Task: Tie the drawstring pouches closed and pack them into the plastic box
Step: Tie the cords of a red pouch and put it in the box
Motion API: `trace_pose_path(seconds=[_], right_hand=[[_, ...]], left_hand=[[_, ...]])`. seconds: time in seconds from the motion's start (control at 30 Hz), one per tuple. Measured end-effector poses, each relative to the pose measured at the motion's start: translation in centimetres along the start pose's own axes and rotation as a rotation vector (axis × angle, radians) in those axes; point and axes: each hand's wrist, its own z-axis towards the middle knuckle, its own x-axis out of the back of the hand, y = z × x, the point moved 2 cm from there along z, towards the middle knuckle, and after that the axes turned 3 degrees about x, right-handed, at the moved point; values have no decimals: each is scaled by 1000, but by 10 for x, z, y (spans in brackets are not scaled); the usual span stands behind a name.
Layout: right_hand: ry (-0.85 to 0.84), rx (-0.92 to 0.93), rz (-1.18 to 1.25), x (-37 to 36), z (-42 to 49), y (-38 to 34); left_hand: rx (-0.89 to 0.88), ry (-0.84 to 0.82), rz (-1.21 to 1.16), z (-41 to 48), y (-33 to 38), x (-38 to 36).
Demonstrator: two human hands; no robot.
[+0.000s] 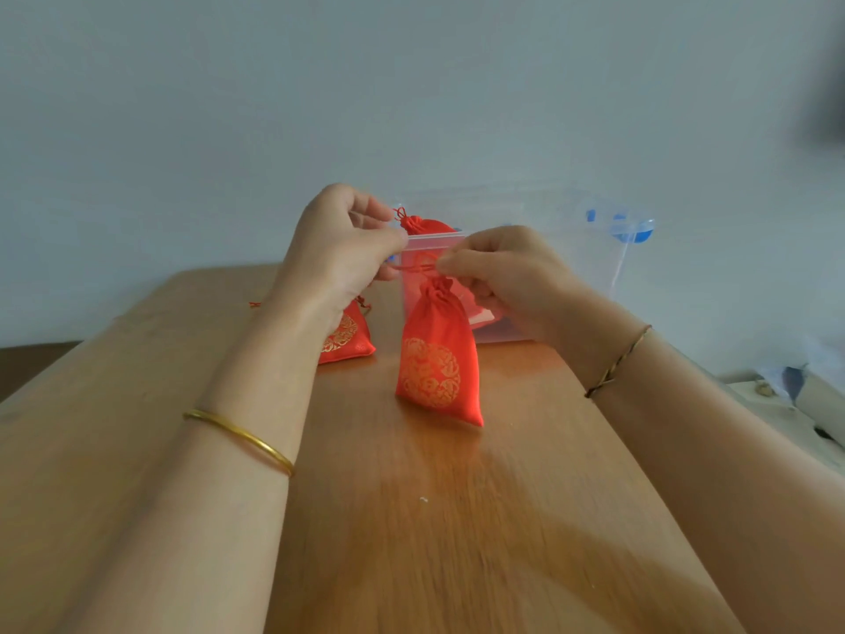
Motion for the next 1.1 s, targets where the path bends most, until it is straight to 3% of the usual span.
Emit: trace_pose_path(seconds=[0.13,0.3,0.53,0.83,1.0,1.1], right_hand=[[-22,-126,201,2,2,7],[-52,-160,287,3,1,6],[-163,-133,347,3,2,6],[-146,-198,15,31,-2,26],[-238,-244,150,20,-9,37],[-293,-257,92,19,-11,40]], left_hand=[[-156,-145,170,-10,10,-5],[-246,-64,428,-6,3,-15],[-275,-55,478,-3,-1,-17],[-213,-4,429,-1,-14,-9],[-98,-79,230,-1,-19,-18],[-75,-90,76,-2,-18,-16]])
